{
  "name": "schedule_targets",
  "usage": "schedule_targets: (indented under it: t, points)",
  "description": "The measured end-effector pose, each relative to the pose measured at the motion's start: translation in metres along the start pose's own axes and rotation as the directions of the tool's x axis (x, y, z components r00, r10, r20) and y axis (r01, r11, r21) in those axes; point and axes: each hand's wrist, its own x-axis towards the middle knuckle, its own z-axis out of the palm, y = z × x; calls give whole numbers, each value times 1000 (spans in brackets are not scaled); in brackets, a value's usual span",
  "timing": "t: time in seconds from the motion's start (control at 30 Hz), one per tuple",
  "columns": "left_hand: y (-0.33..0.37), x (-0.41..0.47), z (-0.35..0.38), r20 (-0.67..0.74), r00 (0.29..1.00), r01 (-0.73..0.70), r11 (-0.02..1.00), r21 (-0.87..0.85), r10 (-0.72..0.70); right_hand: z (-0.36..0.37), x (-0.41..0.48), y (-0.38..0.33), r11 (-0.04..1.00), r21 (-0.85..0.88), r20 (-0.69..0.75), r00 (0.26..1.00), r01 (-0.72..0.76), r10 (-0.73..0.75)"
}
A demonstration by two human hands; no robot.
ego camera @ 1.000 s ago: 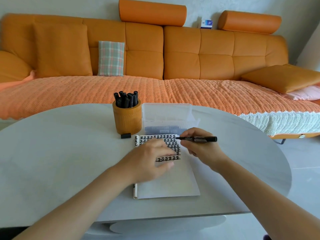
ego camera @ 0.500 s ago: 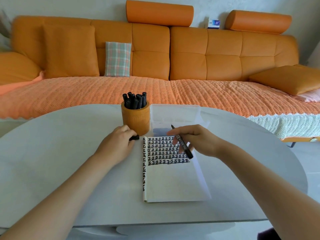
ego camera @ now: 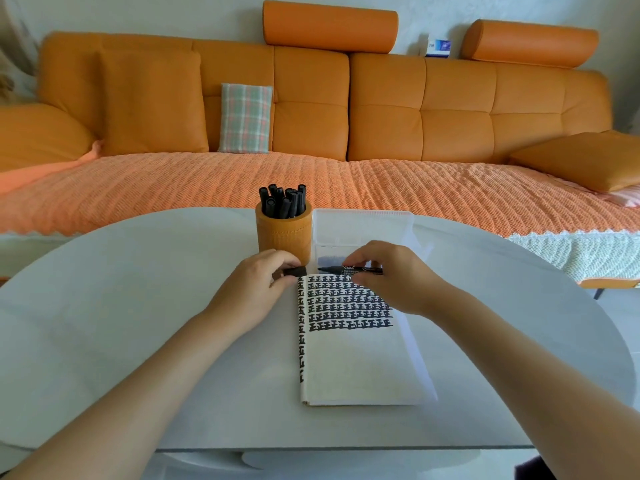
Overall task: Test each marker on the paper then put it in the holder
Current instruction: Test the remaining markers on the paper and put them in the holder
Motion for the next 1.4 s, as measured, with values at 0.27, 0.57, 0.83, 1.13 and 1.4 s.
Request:
schedule_targets:
  t: [0.27, 0.57, 0.83, 1.13, 1.4]
  points:
    - [7, -3, -1, -9, 999, -49, 999, -23, 49, 8, 2, -5, 993, -87, -50, 996, 75, -80]
    - [13, -2, -1, 36, 995, -87, 995, -54, 89, 18, 3, -12, 985, -73, -12, 987, 156, -157]
    - [9, 6, -4, 100, 991, -89, 996, -21, 91, 26, 3, -18, 958, -174, -58, 968, 230, -243]
    - [10, 11, -7, 38, 950, -312, 947, 71, 310, 27, 4, -28, 994, -57, 62, 994, 89, -85]
    - [8, 22, -15, 70, 934, -357, 930, 93, 351, 19, 13, -33, 998, -32, 120, 991, 59, -55]
